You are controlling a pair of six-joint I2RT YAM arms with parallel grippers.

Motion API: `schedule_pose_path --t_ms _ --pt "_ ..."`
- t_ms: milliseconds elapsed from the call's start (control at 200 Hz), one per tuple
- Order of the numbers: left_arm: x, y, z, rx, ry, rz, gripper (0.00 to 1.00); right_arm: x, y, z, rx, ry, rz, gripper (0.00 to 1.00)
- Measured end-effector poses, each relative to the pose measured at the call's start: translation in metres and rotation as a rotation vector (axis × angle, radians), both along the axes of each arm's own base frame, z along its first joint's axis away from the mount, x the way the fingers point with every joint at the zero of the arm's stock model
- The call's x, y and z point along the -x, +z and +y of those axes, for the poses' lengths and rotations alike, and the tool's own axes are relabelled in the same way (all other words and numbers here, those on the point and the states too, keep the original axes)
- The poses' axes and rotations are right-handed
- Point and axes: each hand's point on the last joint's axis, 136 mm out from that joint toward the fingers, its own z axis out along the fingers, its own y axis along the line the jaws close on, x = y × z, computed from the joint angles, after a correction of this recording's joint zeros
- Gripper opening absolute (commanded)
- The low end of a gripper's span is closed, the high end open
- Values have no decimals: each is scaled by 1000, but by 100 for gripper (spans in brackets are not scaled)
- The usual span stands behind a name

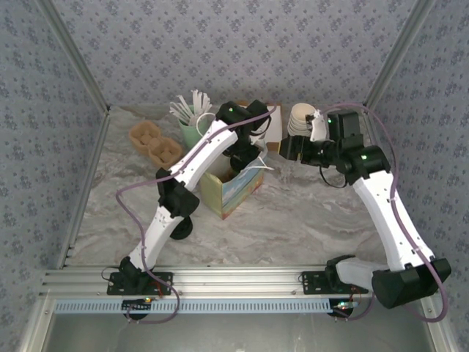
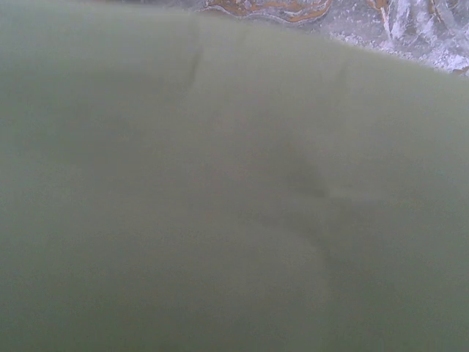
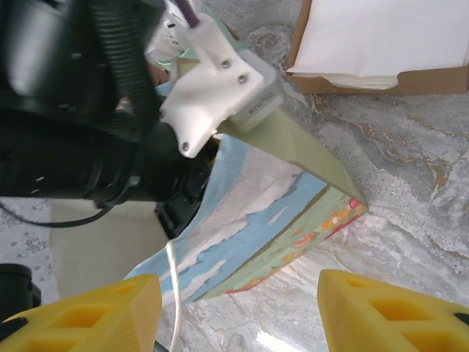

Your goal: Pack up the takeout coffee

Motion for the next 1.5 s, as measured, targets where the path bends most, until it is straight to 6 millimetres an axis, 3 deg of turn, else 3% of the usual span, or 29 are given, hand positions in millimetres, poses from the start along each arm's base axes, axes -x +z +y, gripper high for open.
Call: schedule_pose_path --t_ms 160,740,1504 --pt "-1 -5 -1 -8 0 8 35 10 10 -5 5 1 -19 61" --pt "-3 -22 -7 -15 -7 29 35 15 8 -11 6 -5 8 61" --pt "3 -22 -14 -40 -1 -2 34 23 20 -15 -2 -7 -37 61"
